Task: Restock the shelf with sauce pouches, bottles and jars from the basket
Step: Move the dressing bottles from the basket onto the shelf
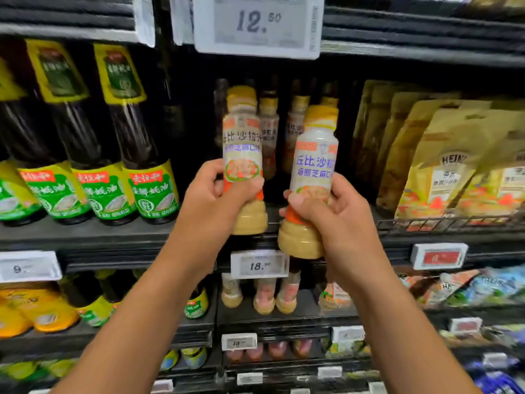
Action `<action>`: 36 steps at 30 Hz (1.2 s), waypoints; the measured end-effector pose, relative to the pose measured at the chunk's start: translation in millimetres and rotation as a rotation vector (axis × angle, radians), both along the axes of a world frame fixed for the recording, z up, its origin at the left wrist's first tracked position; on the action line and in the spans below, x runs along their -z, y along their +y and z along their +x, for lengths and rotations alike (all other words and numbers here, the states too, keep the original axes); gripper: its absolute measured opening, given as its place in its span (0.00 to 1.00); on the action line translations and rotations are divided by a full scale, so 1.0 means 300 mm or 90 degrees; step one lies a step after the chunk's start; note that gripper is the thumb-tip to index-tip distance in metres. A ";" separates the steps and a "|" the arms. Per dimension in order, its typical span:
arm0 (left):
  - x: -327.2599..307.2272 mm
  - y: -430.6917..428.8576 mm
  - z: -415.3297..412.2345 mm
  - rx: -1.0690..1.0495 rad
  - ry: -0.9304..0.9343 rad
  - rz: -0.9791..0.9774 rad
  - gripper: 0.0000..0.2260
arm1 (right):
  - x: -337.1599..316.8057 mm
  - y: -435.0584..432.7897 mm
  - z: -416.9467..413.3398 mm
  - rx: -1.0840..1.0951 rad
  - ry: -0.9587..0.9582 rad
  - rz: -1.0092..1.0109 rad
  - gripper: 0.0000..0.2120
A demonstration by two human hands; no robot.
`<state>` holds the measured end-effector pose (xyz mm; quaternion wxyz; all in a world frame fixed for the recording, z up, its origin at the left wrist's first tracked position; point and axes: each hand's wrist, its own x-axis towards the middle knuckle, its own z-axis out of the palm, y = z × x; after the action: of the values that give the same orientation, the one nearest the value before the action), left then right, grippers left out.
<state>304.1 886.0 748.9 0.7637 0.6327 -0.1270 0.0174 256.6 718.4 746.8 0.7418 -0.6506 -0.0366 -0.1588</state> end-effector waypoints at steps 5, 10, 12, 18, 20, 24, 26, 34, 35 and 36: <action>-0.016 -0.031 0.079 -0.047 -0.039 0.059 0.19 | -0.049 -0.034 0.067 0.036 -0.045 -0.059 0.16; -0.008 -0.045 0.147 -0.072 -0.070 0.135 0.19 | -0.061 -0.085 0.143 0.090 -0.017 -0.071 0.16; -0.002 -0.046 0.168 -0.072 -0.078 0.181 0.20 | -0.059 -0.105 0.161 0.097 -0.016 -0.122 0.14; 0.012 -0.056 0.196 -0.083 -0.106 0.322 0.27 | -0.041 -0.132 0.182 0.083 0.026 -0.302 0.17; 0.016 -0.057 0.202 -0.078 -0.111 0.362 0.29 | -0.038 -0.132 0.188 0.078 0.048 -0.333 0.20; 0.019 -0.058 0.209 -0.058 -0.112 0.408 0.28 | -0.035 -0.133 0.193 0.071 0.078 -0.377 0.22; 0.018 -0.059 0.210 -0.055 -0.113 0.426 0.27 | -0.038 -0.133 0.193 0.071 0.090 -0.385 0.24; -0.012 -0.014 0.178 -0.051 -0.086 0.628 0.23 | -0.049 -0.170 0.178 0.094 0.159 -0.527 0.29; -0.019 -0.018 0.178 -0.048 -0.093 0.643 0.23 | -0.048 -0.174 0.177 0.098 0.165 -0.532 0.27; -0.028 -0.024 0.180 -0.047 -0.102 0.661 0.22 | -0.046 -0.176 0.177 0.103 0.172 -0.532 0.25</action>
<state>358.1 878.7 757.2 0.3366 0.9285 -0.1544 0.0275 309.8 665.6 760.6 0.3982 -0.9103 0.0502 -0.1015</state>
